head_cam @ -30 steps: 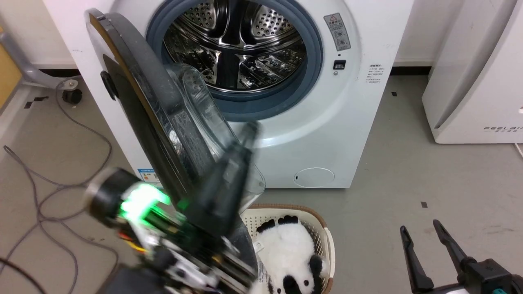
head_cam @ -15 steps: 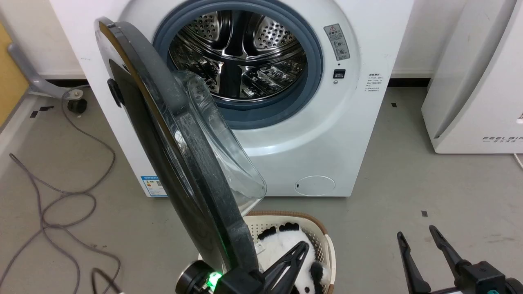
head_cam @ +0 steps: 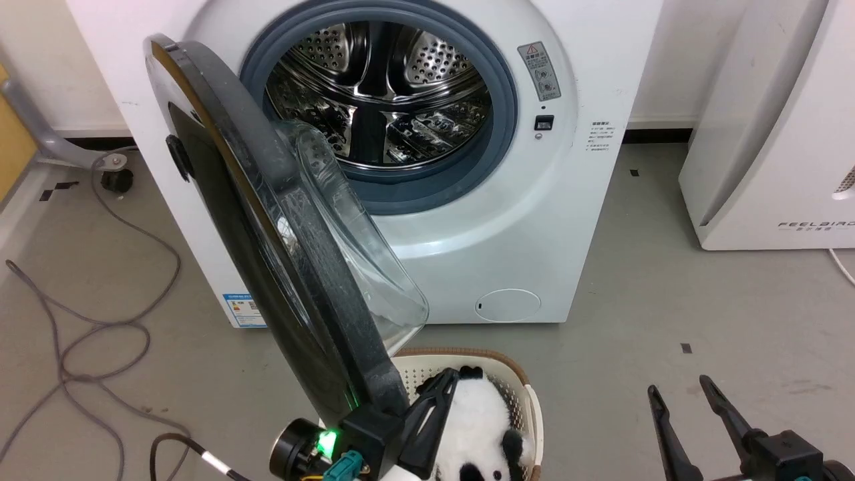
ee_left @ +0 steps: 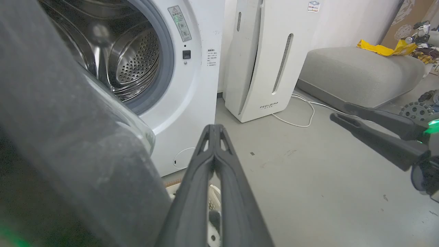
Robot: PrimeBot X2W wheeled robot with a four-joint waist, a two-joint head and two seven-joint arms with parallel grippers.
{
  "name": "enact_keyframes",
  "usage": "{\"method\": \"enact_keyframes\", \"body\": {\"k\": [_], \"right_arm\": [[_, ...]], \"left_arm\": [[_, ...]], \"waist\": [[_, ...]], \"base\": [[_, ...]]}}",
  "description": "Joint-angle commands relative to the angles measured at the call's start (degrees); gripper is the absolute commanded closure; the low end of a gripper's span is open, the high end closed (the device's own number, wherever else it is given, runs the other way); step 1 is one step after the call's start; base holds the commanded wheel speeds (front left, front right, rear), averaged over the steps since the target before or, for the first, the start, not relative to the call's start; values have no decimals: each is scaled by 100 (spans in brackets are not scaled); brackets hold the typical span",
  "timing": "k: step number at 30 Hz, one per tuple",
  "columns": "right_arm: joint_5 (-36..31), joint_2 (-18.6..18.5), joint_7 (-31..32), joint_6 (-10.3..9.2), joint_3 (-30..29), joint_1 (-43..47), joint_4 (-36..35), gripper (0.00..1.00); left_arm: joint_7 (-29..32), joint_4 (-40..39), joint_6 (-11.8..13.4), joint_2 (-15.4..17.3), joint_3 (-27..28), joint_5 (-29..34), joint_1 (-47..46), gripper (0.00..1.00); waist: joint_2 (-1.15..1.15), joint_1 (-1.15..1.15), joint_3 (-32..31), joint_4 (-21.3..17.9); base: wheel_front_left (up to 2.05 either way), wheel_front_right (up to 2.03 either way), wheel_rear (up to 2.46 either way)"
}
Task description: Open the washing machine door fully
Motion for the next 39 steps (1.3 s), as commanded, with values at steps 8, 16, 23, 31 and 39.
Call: {"method": "enact_keyframes", "body": {"k": [8,16,23,31,39], "right_arm": [[94,21,-67,5,-50,95,77,0],[108,21,-64,5,-113,36,156,0],[134,21,-97,5,-191,-14,224,0],[169,21,-114,5,-294,-50,271,0],[215,22,-150,5,-375,-46,312,0]], "left_arm": [[-180,123,161,-45,122,-165,25,100],[-383,77,426,-96,291,-324,232,100],[-561,-203,599,-84,343,-329,422,100],[-697,-513,767,-1,475,-335,650,100],[-786,-541,988,201,862,-397,856,100]], "waist": [[0,0,13,130],[0,0,38,521],[0,0,90,1090],[0,0,116,1747],[0,0,90,2159]], "base": [[0,0,0],[0,0,0],[0,0,0],[0,0,0],[0,0,0]]}}
